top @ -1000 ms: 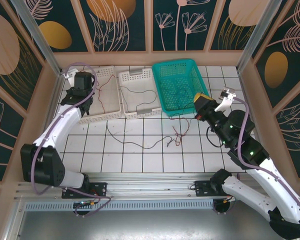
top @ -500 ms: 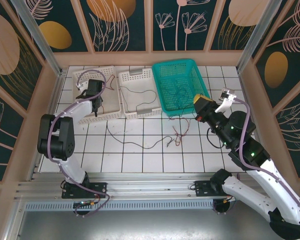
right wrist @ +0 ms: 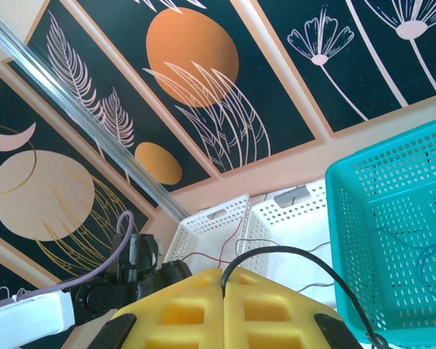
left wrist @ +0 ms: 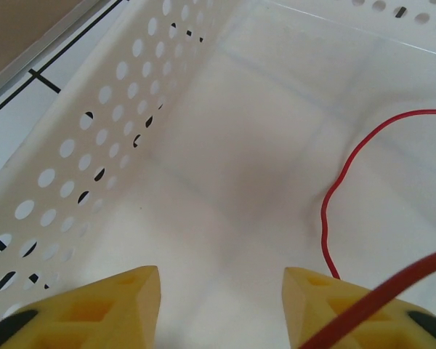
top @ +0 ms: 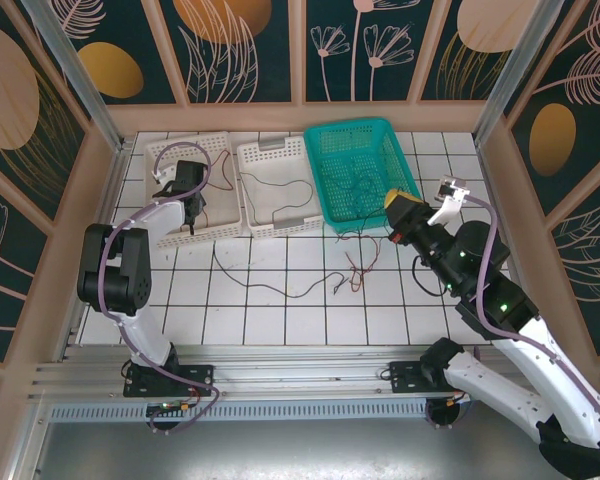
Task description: Untangle the cables
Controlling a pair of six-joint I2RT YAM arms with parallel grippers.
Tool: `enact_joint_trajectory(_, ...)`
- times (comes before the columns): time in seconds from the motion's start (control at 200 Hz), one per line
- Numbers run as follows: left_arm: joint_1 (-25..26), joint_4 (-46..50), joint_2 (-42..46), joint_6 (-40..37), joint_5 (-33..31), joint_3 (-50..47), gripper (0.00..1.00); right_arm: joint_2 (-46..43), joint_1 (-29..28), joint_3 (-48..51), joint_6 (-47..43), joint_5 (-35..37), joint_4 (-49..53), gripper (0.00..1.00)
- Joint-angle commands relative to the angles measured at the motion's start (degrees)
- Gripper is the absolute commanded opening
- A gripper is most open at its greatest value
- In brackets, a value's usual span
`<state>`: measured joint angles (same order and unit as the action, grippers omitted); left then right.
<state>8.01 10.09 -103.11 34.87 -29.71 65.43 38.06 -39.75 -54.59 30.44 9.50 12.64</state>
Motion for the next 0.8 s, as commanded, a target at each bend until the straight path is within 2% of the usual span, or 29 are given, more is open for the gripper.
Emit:
enact_joint_trajectory(0.0,-0.63,1.30,2.42,0.12,0.63,1.81,0.54,-0.09,-0.07,0.61,0.76,-1.22,-1.14,0.00)
enact_joint_trajectory(0.055,-0.63,1.68,3.30,0.19,0.80,2.23,0.60,-0.13,-0.07,0.63,0.85,-1.39,-0.98,0.00)
enact_joint_trajectory(0.195,-0.96,3.37,6.08,0.46,0.97,4.02,0.84,-0.33,-0.07,0.79,0.99,-1.57,-0.77,0.00)
enact_joint_trajectory(0.365,-1.31,5.97,8.01,-0.65,1.46,7.50,0.98,-0.45,-0.07,1.00,1.12,-2.06,-0.76,0.00)
enact_joint_trajectory(0.485,-1.33,7.91,9.60,-0.78,2.61,9.19,0.98,-0.53,-0.07,1.30,1.02,-2.11,-0.91,0.00)
enact_joint_trajectory(0.556,-1.33,7.93,12.13,0.18,5.85,8.24,0.98,-0.53,-0.09,1.35,1.03,-2.18,-1.04,0.00)
enact_joint_trajectory(0.716,-1.03,3.72,20.63,4.08,20.84,-0.20,0.95,-0.53,-0.07,1.00,1.20,-4.02,-2.54,0.00)
enact_joint_trajectory(0.796,1.12,0.32,24.85,5.69,27.13,-5.54,0.94,-0.21,-0.07,0.20,1.38,-5.40,-3.34,0.00)
